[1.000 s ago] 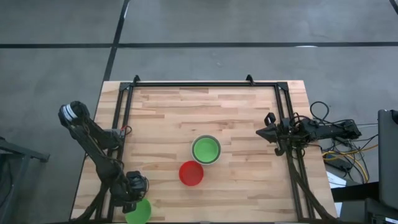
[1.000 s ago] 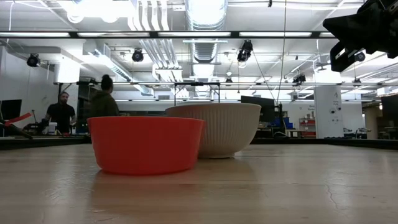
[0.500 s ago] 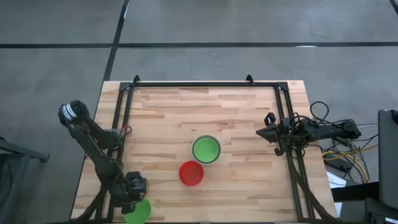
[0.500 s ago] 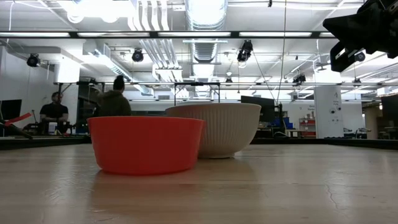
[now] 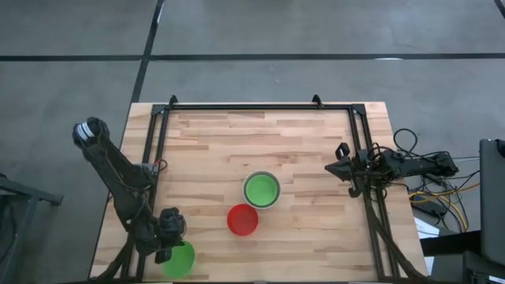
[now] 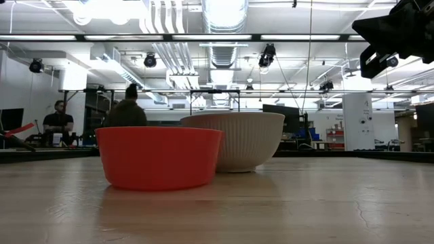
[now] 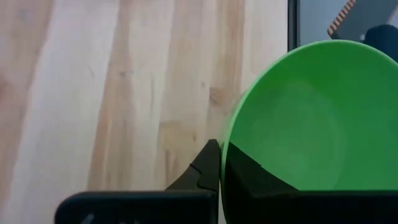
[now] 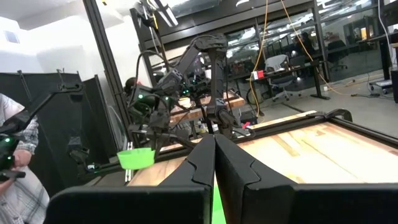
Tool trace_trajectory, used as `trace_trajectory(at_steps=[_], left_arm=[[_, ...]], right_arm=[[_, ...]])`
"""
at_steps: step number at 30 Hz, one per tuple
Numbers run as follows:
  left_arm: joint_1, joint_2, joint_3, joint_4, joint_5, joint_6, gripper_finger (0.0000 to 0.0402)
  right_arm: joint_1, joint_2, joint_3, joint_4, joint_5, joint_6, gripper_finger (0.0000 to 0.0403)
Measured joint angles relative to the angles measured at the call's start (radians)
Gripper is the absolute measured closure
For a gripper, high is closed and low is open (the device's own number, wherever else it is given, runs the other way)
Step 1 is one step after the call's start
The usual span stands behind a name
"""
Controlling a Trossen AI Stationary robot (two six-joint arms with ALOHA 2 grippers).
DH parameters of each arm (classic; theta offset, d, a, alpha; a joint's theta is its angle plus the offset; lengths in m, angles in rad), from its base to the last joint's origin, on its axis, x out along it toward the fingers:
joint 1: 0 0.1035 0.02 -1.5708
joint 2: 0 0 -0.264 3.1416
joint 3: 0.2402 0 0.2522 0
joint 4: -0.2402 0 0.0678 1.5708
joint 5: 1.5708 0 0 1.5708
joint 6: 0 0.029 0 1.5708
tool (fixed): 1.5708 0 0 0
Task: Nest bowls inside each other
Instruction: Stack the bottom green bowl on the top green bowl
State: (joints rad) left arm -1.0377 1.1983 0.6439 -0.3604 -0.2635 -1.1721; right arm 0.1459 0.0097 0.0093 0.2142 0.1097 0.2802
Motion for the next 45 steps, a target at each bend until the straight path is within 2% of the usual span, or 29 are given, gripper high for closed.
trace_trajectory(at_steps=[16, 27, 36, 45], left_arm=[[0.211, -0.111, 0.016, -0.013, 0.007, 0.26, 0.0397], [0.405, -0.119, 0.111, -0.09, 0.088, 0.46, 0.0398], [0.595, -0.115, 0.137, -0.095, 0.2, 0.492, 0.0397], [0.699, -0.081, 0.176, -0.092, 0.224, 0.502, 0.0396]], right_arm=[[0.0, 0.0, 0.0, 0.0, 0.0, 0.0, 0.0394], [0.0, 0.0, 0.0, 0.0, 0.0, 0.0, 0.0394], [0.0, 0.0, 0.0, 0.0, 0.0, 0.0, 0.0394], [0.0, 0.0, 0.0, 0.0, 0.0, 0.0, 0.0394]])
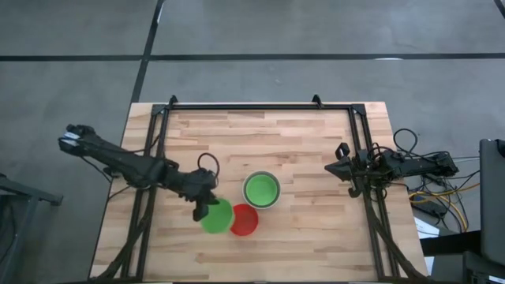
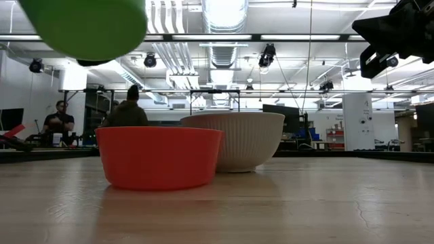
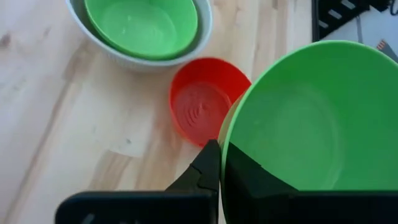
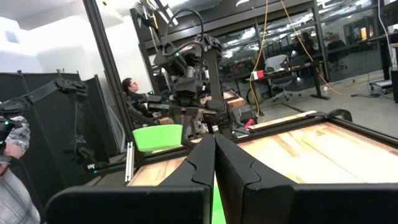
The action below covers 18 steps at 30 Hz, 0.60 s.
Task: Nest bowls inside each other
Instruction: Stack the bottom green bowl on the top green bowl
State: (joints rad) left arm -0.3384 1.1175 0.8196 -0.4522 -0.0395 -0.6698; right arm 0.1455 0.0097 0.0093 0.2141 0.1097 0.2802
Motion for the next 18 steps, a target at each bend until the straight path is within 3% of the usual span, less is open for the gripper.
trace_trajectory(at_steps=[11, 18], left_arm=[[0.119, 0.164, 0.119, -0.004, 0.064, 0.101, 0.0397], [0.222, 0.262, 0.182, -0.005, 0.114, 0.085, 0.0397]], right_arm=[[0.0, 0.0, 0.0, 0.0, 0.0, 0.0, 0.0394], [0.0, 0.0, 0.0, 0.0, 0.0, 0.0, 0.0394]])
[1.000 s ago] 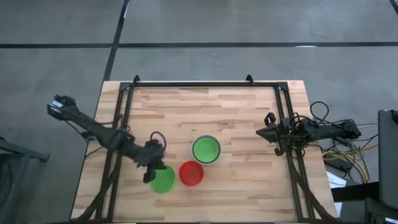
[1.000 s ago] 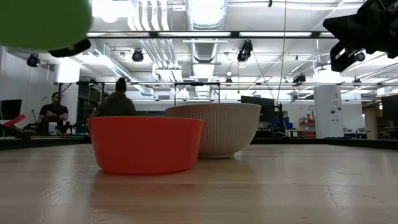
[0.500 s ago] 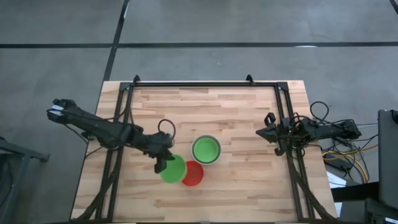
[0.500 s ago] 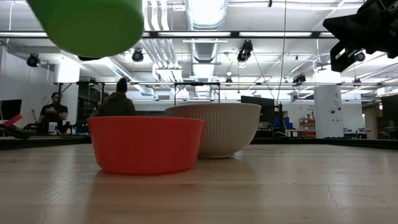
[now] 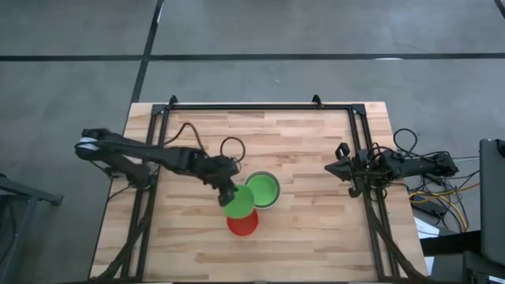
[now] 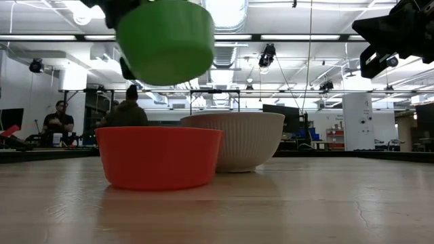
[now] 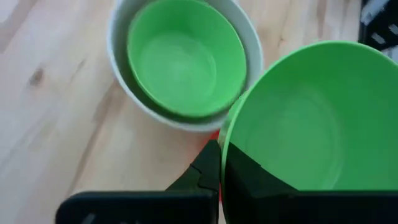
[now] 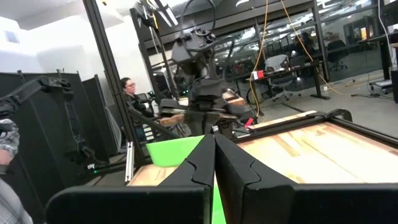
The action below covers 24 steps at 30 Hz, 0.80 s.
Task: Nest bowls inside each other
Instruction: Stack the bottom green bowl on the top green bowl
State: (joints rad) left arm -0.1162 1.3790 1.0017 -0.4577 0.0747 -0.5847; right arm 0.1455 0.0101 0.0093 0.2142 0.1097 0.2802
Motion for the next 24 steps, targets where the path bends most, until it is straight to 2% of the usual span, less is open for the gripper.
trace_trajectory(at_steps=[13, 24], left_arm=[[0.123, 0.157, 0.126, -0.011, 0.043, 0.016, 0.0397], [0.172, 0.259, 0.213, -0.006, 0.064, 0.034, 0.0395]], right_arm=[[0.0, -0.001, 0.0, 0.0, 0.0, 0.0, 0.0394], [0.0, -0.001, 0.0, 0.0, 0.0, 0.0, 0.0394]])
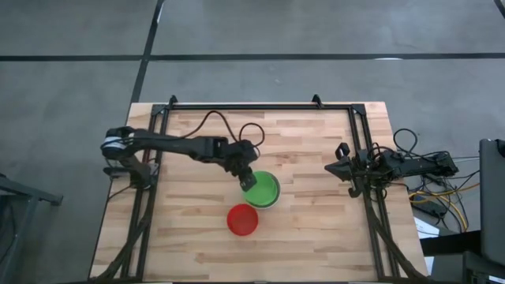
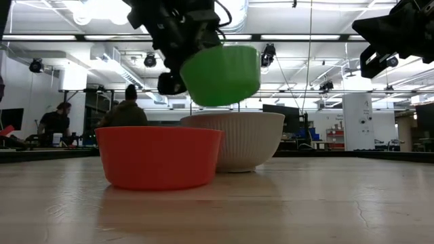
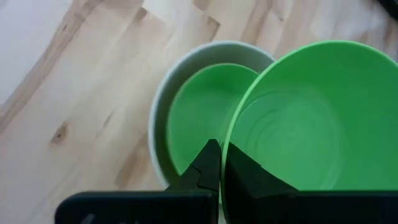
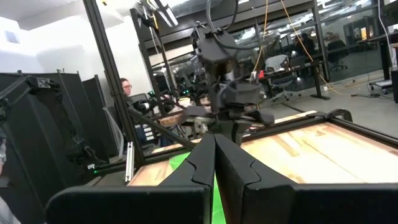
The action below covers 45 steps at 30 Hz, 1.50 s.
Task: Nest bowls inside each other
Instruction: Stack the bottom green bowl on the top green bowl
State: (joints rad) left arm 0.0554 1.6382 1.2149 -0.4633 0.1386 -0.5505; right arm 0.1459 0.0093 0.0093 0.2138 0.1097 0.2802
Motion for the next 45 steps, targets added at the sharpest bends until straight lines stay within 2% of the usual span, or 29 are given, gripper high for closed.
trace_trajectory(at_steps=[11, 28, 37, 45], left_arm=[[0.016, 0.085, 0.025, 0.015, -0.061, 0.064, 0.0395], [0.006, 0.112, 0.025, 0.029, -0.077, 0.065, 0.039], [0.001, 0.154, 0.025, 0.047, -0.048, 0.065, 0.0382], [0.001, 0.153, 0.025, 0.055, -0.043, 0.071, 0.0344]], right_arm=[[0.0, 0.0, 0.0, 0.0, 0.0, 0.0, 0.0394], [0.0, 0.0, 0.0, 0.0, 0.0, 0.0, 0.0394], [0.0, 0.0, 0.0, 0.0, 0.0, 0.0, 0.0394], [0.0, 0.0, 0.0, 0.0, 0.0, 0.0, 0.0394]])
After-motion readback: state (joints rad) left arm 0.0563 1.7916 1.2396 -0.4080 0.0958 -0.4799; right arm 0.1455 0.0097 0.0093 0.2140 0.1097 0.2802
